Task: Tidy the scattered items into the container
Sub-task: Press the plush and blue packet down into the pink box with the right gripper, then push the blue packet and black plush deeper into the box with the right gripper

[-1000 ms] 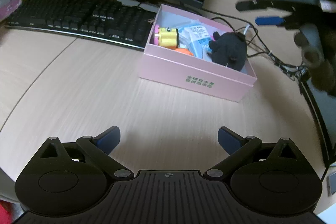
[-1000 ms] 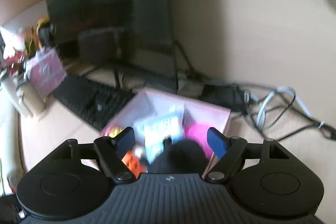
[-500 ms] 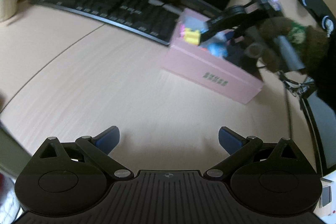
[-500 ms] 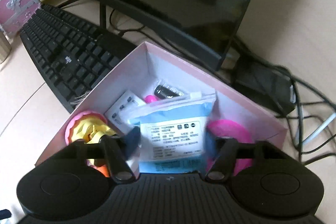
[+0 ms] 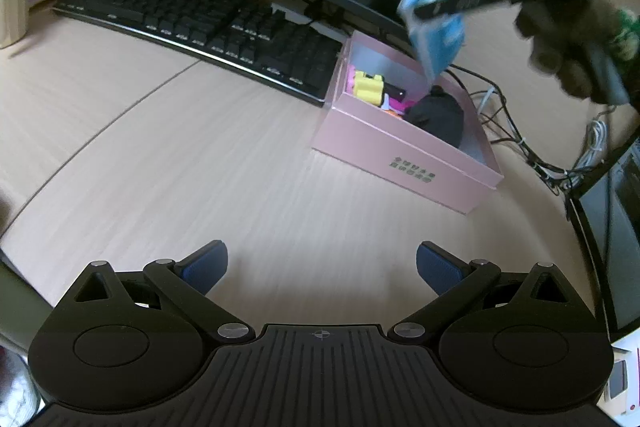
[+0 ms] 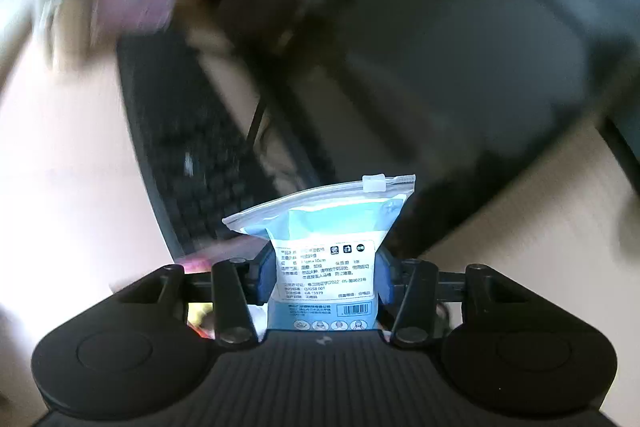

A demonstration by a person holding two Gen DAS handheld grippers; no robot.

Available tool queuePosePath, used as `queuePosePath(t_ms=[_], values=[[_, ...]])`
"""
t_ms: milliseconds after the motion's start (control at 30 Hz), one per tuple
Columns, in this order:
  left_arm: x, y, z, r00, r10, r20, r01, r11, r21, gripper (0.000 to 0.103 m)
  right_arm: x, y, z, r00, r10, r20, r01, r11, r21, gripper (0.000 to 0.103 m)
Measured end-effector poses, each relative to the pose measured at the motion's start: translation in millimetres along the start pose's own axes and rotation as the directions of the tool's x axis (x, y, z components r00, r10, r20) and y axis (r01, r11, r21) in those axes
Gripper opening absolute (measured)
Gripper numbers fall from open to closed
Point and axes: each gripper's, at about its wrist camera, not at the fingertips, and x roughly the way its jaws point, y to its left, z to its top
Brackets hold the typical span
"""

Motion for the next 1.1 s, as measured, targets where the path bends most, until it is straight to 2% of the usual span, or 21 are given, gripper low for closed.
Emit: queuePosePath(t_ms=[100,200,233,300,333,367,400,433,533,600,667,700,867,933,1000,1033,1100], values=[[0.3,3.4,-1.6,1.000,0.008,-0.013,-0.008,1.000,0.000,0.103,23.0,19.5,-9.6,0.999,-0.005,-0.033,0.002,0.997,-0.079,0.051],[2.0,5.0,-1.6,1.000,0.004,-0.022,-0.004,1.000,0.001,0.103,14.8,15.3,-14.9,1.000,0.019,-0.013,-0.020,0.999,-0.026,0.073],[3.1,4.5,-1.0,1.000,-0.001,-0.023,0.001,1.000,0.004,0.103,8.4,10.5,-16.9,1.000,0.030,0.004,-0.030,1.000,0.007,0.074],[5.5,1.3,0.6,1.000,-0.013,-0.025,0.013,1.000,0.014,0.103,-0.8,-0.2,-18.9,0.998,0.055,0.025,-0.057,0.993,0.102,0.074],[6.8,-1.2,1.3,1.000,-0.019,-0.025,0.019,1.000,0.020,0.103,-3.8,-6.1,-20.8,0.997,0.068,0.033,-0.073,0.985,0.157,0.070],[8.2,-3.9,2.1,0.999,-0.026,-0.026,0.026,0.999,0.027,0.103,-4.2,-10.4,-22.3,0.996,0.082,0.042,-0.089,0.974,0.209,0.065],[9.7,-6.3,2.5,0.999,-0.031,-0.028,0.032,0.999,0.034,0.103,-1.0,-12.4,-23.0,0.994,0.096,0.048,-0.105,0.963,0.250,0.051],[10.9,-9.7,2.3,0.999,-0.035,-0.032,0.036,0.998,0.043,0.103,5.2,-11.4,-22.6,0.993,0.107,0.052,-0.117,0.951,0.287,0.042],[12.7,-18.1,-1.3,0.998,-0.032,-0.049,0.035,0.997,0.068,0.103,40.3,-1.9,-13.7,0.992,0.102,0.068,-0.121,0.914,0.388,0.031],[13.2,-21.3,-4.6,0.998,-0.021,-0.061,0.025,0.997,0.078,0.103,64.3,4.5,-10.6,0.994,0.102,0.046,-0.112,0.902,0.418,0.031],[11.7,-22.0,-7.6,0.998,-0.009,-0.069,0.015,0.997,0.078,0.103,86.1,9.3,-14.7,0.995,0.102,-0.016,-0.087,0.909,0.407,0.031],[11.4,-21.4,-8.3,0.997,-0.006,-0.072,0.011,0.997,0.075,0.103,87.5,10.0,-18.1,0.995,0.101,-0.007,-0.090,0.914,0.395,0.031],[20.8,-28.2,-6.0,0.996,-0.002,-0.086,0.009,0.996,0.085,0.103,86.9,9.6,-24.6,0.986,0.158,-0.059,-0.126,0.922,0.366,0.035],[23.7,-37.1,-3.2,0.996,-0.019,-0.082,0.028,0.993,0.114,0.103,87.1,22.0,-27.6,0.989,0.136,-0.061,-0.112,0.949,0.295,0.051],[25.8,-46.1,-1.0,0.996,-0.033,-0.079,0.044,0.989,0.144,0.103,84.5,38.2,-29.3,0.994,0.076,-0.074,-0.058,0.976,0.211,0.053],[26.0,-49.2,-0.4,0.996,-0.035,-0.077,0.047,0.987,0.153,0.103,81.2,38.8,-30.5,0.996,0.061,-0.070,-0.045,0.977,0.210,0.053],[24.2,-51.0,-0.2,0.997,-0.039,-0.069,0.049,0.986,0.160,0.103,61.3,24.1,-38.0,0.996,0.092,-0.007,-0.086,0.950,0.301,0.053]])
